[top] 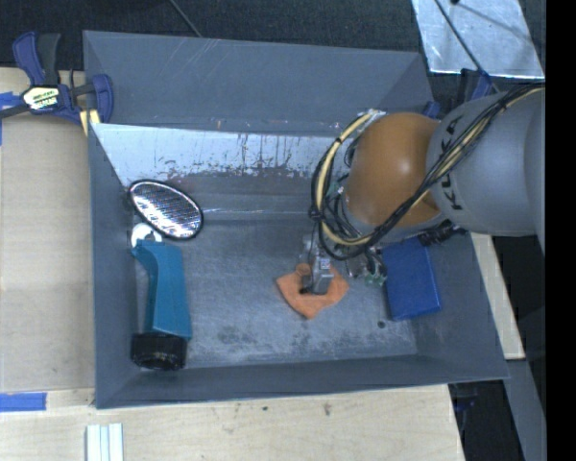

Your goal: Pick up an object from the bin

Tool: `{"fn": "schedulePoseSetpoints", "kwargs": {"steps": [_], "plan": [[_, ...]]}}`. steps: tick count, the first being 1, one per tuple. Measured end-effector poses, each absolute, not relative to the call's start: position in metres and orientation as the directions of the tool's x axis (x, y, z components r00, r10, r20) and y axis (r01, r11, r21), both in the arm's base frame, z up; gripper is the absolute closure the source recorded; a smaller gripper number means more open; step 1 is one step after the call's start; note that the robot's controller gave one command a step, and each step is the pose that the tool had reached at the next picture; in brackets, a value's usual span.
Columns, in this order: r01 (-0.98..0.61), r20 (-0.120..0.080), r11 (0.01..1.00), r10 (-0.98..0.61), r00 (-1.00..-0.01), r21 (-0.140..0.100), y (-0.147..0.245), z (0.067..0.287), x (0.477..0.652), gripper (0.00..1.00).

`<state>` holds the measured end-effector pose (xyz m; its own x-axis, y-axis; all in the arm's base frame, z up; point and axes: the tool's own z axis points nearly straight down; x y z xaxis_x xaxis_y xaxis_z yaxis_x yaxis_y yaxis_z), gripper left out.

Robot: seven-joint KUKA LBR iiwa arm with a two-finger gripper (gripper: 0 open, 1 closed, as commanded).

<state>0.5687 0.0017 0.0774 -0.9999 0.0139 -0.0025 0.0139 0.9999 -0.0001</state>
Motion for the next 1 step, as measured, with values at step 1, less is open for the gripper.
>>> {"fn": "schedulePoseSetpoints", "kwargs": {"steps": [1], "plan": [[0.063,-0.001,0.998,0.063,-0.998,0.0,-0.0004,0.2692,0.5663,1.0]]}}
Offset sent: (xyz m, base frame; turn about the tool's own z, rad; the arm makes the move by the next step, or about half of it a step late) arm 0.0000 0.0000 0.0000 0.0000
